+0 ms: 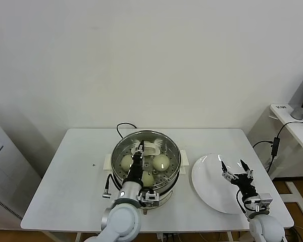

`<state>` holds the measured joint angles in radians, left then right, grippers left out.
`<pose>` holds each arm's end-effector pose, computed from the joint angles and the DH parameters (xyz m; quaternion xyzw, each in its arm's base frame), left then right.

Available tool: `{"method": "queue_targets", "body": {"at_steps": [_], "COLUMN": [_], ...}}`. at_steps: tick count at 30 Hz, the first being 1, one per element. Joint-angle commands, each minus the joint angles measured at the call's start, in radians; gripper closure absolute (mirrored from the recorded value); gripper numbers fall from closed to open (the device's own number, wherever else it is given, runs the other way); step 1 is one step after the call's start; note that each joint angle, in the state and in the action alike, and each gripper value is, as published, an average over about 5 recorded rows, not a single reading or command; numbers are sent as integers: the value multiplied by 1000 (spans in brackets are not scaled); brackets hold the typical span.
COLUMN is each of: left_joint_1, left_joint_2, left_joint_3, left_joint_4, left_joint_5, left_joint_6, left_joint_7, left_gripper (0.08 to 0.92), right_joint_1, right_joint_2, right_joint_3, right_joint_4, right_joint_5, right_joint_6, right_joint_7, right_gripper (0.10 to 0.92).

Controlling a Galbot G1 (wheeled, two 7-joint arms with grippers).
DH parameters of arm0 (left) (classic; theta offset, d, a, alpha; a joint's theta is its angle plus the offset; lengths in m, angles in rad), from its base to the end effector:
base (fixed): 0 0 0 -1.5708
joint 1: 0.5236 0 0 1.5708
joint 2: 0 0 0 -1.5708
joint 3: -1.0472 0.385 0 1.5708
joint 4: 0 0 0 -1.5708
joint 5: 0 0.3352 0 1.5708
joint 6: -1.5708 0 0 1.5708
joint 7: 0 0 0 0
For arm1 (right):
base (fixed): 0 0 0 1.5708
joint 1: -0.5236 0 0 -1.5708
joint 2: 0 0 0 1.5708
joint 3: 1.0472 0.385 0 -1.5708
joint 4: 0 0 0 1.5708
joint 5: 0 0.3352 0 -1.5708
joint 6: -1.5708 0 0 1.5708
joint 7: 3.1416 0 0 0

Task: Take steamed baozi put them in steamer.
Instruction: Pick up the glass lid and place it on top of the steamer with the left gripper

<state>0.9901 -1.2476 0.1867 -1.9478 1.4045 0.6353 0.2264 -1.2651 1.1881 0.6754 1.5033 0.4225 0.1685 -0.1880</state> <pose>0.2537 -0.1096 -0.2986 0.0480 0.7131 0.6977 0.0497 0.2451 -0.1991 -0.4222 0.0082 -0.9996 -0.0085 0.0252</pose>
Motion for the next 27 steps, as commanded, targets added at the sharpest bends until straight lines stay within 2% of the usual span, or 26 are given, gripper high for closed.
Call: {"method": "queue_targets", "body": {"at_steps": [1, 11, 17, 22, 27], "left_joint_1": [3, 9, 47, 101, 145], "left_joint_2": [-4, -12, -3, 36, 90], "left_joint_3": [1, 0, -3, -59, -182], "left_joint_4": [13, 26, -17, -137, -266], "left_joint_5": [1, -27, -135, -333, -645], "left_joint_6": [1, 21, 34, -67, -266], "left_joint_7": [-2, -30, -62, -47, 37], "left_gripper": [889, 889, 863, 729, 590], "right_joint_1": [-2, -4, -4, 0, 7], "right_joint_2": [1, 3, 3, 3, 5], "right_joint_3": [2, 6, 8, 8, 5], "right_joint_4": [-1, -1, -3, -8, -13], "right_joint_5": [0, 1, 1, 2, 2], "right_joint_6": [2, 5, 7, 8, 10], "right_joint_7": [-1, -3, -5, -6, -12], "right_gripper": [203, 203, 203, 203, 203]}}
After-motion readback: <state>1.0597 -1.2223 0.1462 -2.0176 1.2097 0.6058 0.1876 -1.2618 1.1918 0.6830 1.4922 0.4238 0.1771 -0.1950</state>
